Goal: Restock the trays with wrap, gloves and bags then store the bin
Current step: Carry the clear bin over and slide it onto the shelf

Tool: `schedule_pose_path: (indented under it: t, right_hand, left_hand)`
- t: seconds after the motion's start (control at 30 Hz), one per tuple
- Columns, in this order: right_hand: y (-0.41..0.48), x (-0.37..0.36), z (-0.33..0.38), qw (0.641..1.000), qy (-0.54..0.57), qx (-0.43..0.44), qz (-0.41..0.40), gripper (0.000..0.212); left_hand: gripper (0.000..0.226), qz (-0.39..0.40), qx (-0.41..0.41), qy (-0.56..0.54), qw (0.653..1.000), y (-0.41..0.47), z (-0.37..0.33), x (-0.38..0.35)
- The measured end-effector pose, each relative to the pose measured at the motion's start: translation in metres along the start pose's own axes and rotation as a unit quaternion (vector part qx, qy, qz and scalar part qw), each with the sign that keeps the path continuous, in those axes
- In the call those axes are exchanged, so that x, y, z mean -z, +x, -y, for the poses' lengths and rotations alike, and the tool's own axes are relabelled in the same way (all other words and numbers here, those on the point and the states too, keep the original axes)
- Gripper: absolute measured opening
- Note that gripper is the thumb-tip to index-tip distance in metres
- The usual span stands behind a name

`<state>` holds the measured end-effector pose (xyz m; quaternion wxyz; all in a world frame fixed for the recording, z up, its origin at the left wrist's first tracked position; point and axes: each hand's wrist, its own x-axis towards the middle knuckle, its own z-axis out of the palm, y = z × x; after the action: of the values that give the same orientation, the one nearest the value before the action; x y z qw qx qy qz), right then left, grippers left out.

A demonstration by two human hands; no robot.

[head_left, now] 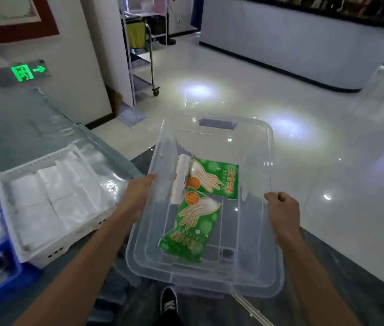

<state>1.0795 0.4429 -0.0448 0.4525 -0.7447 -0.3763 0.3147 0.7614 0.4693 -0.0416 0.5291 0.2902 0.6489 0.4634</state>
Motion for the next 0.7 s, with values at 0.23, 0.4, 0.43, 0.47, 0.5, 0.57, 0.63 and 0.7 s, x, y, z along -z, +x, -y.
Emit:
schedule_pose_path:
  t: [0.23,0.4,0.43,0.47,0.5,0.57,0.63,0.7]
  right_hand:
    - [0.072,-0.01,-0.005,0.997,-0.03,-0.034,-0.063,0.02]
    - [0.129,-0.007,-0.018,0.99,-0.008,-0.088,-0.111,0.023]
    - [0.143,-0.007,-0.021,0.988,-0.005,-0.096,-0.118,0.023]
    - [0.16,-0.007,-0.024,0.987,-0.003,-0.103,-0.125,0.023]
    - [0.178,-0.006,-0.027,0.985,-0.001,-0.109,-0.131,0.022]
    - [0.218,-0.008,-0.031,0.983,0.005,-0.12,-0.136,0.018]
    - [0.265,-0.009,-0.031,0.982,0.02,-0.127,-0.137,0.016]
    - [0.314,-0.01,-0.027,0.983,0.025,-0.123,-0.132,0.017]
  left_hand:
    - [0.034,0.036,0.016,0.059,0.997,0.085,-0.018,-0.066]
    - [0.035,0.066,0.006,0.133,0.989,0.152,-0.026,-0.129]
    - [0.038,0.068,0.009,0.138,0.988,0.167,-0.026,-0.145]
    - [0.042,0.075,0.009,0.141,0.987,0.18,-0.028,-0.161]
    - [0.041,0.082,0.01,0.146,0.986,0.195,-0.03,-0.177]
    - [0.036,0.096,0.003,0.159,0.983,0.222,-0.036,-0.211]
    - [0.033,0.095,0.002,0.165,0.982,0.25,-0.047,-0.248]
    - [0.036,0.085,0.009,0.165,0.983,0.284,-0.056,-0.282]
